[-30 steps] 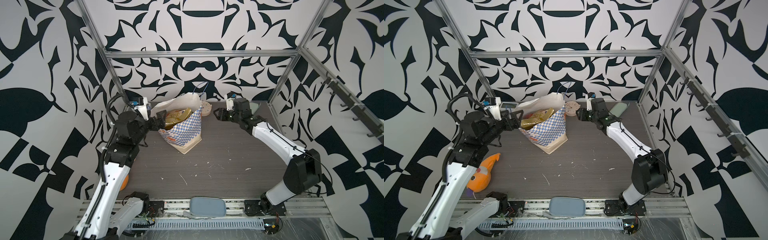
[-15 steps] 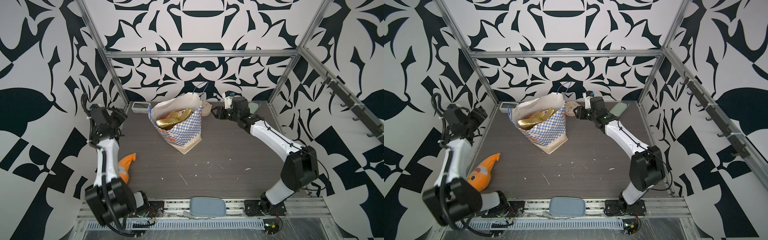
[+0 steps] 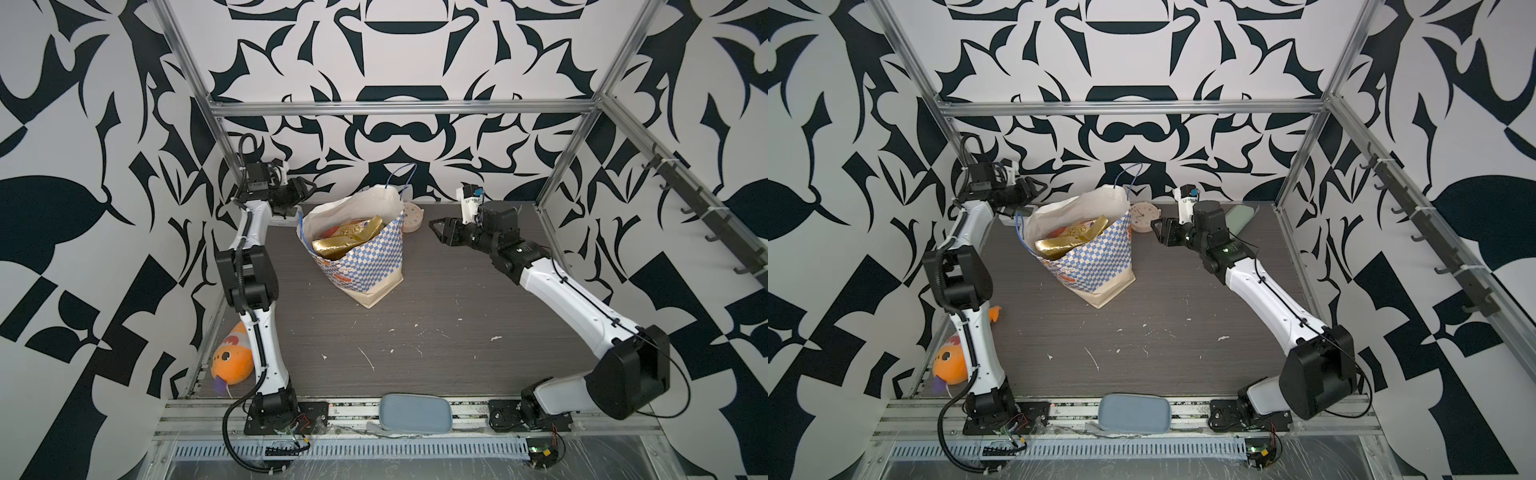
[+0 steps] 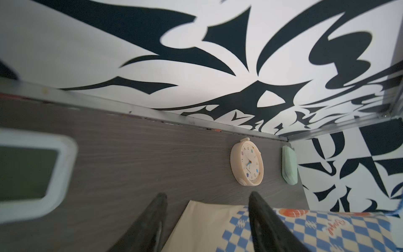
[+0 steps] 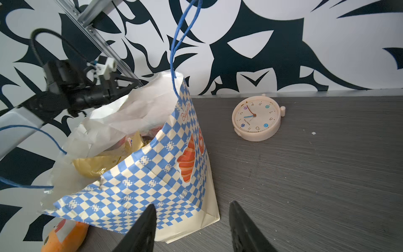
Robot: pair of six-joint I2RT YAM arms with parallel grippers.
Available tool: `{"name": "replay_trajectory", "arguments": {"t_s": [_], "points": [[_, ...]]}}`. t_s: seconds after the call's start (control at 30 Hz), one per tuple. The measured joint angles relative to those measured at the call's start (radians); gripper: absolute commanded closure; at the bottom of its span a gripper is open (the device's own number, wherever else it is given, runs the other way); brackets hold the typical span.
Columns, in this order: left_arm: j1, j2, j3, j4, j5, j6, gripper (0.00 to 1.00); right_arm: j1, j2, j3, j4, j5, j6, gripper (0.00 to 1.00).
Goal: Take the snacks out of the paper bag
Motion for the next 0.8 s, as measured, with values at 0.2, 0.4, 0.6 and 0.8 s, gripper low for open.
{"name": "replay_trajectory", "arguments": {"t_s": [0.2, 0.4, 0.6, 0.8], "points": [[-0.109, 0.124, 0.135, -0.178, 0.038, 0.106, 0.41, 0.0, -0.06, -0.047, -0.003, 0.033, -0.016, 0.43], [-0.159, -0.069, -0.248, -0.122, 0.025, 0.126, 0.42, 0.0, -0.098, -0.1, 0.007, 0.072, -0.021, 0.43], [-0.167, -0.321, -0.539, -0.039, -0.05, 0.101, 0.51, 0.0, -0.092, -0.101, 0.0, 0.113, -0.017, 0.42], [-0.183, -0.52, -0.752, 0.011, -0.184, 0.023, 0.58, 0.01, -0.011, -0.002, -0.08, 0.006, -0.003, 0.43]]}}
